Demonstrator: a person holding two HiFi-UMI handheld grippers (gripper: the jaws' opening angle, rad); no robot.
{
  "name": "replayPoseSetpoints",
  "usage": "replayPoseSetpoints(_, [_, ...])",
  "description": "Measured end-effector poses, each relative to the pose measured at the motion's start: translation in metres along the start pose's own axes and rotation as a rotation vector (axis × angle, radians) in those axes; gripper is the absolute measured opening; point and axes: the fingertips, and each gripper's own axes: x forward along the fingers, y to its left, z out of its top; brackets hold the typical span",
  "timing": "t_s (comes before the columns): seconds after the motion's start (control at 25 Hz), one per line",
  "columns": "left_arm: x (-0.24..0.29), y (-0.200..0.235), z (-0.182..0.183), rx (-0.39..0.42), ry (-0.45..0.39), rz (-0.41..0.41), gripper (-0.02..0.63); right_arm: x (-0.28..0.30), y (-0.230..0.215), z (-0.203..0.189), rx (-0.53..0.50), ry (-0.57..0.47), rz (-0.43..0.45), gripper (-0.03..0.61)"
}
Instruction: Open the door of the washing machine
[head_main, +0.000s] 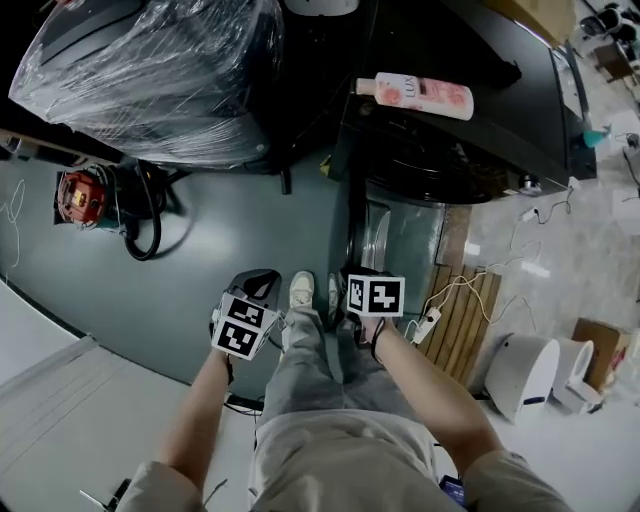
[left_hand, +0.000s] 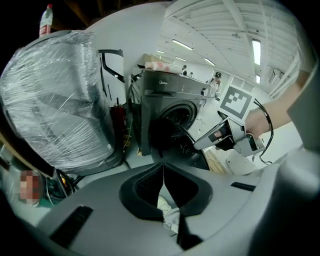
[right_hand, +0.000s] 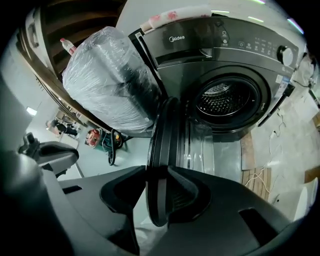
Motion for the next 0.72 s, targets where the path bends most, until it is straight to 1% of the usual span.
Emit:
replayPoseSetpoints(0.08, [-0.009, 0.015, -0.014, -0.025, -0.005, 0.03, 0.023, 0.006, 0.013, 0.001, 0.03, -0.006, -0.003, 0.161])
replayPoseSetpoints(0.24, [-0.027, 0.037, -0.032, -0.068, -0.006, 0.062, 0.023, 0.017, 0.038, 0.005, 0.082, -0.016, -0.007, 0.163])
replayPoseSetpoints(0.36, [-0.038, 0.051, -0.039, -0.092, -0.017, 0.083, 0.023, 0.027, 0.059, 0.01, 0.084, 0.0, 0.012, 0.166])
replayPoseSetpoints(0.48, [-0.048, 0.066, -0.044, -0.104, -0.026, 0.104, 0.023, 0.039, 0.082, 0.019, 0.086, 0.012, 0.051, 0.167])
replayPoseSetpoints(0.6, [-0.058, 0.08, -0.048, -0.132, -0.037, 0.126, 0.023, 0.051, 0.103, 0.03, 0.12, 0.016, 0.076, 0.167])
replayPoseSetpoints(0.72, [-0.069, 0.091, -0.051, -0.167, -0.063, 0.141, 0.023, 0.062, 0.123, 0.042, 0.165, 0.016, 0.082, 0.166])
